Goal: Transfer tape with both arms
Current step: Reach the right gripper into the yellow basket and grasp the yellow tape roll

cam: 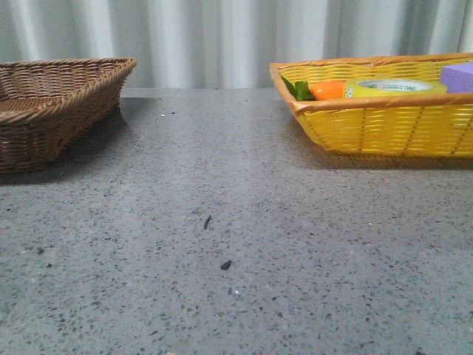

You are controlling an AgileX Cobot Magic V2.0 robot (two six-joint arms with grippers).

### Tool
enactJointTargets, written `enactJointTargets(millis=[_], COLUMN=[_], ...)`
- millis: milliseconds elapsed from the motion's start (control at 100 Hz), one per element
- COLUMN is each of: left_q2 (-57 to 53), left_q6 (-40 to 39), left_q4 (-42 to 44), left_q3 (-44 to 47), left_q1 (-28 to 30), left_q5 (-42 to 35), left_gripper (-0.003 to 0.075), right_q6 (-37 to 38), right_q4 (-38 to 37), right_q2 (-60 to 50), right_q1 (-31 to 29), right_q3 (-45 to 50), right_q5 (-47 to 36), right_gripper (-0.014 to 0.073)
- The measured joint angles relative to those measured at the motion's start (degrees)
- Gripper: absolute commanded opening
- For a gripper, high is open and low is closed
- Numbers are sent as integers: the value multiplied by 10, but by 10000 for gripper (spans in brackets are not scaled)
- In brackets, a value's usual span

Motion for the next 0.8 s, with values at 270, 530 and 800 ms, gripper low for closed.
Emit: enactJointTargets(millis=[270,530,800], left_q2=[0,0,0], left_q6=[0,0,1], left_q4=[0,0,0], left_q3=[0,0,0], left_q1=[0,0,0], left_q5=[16,27,41], left_gripper=[399,399,399], right_q6=[-1,-1,-4], right_q4=[-4,-42,-60], right_q2=[160,270,303], right_q1=[9,9,9], right_q3=[-80,-81,-83], right_q5=[40,20,-3], right_gripper=[414,406,-54])
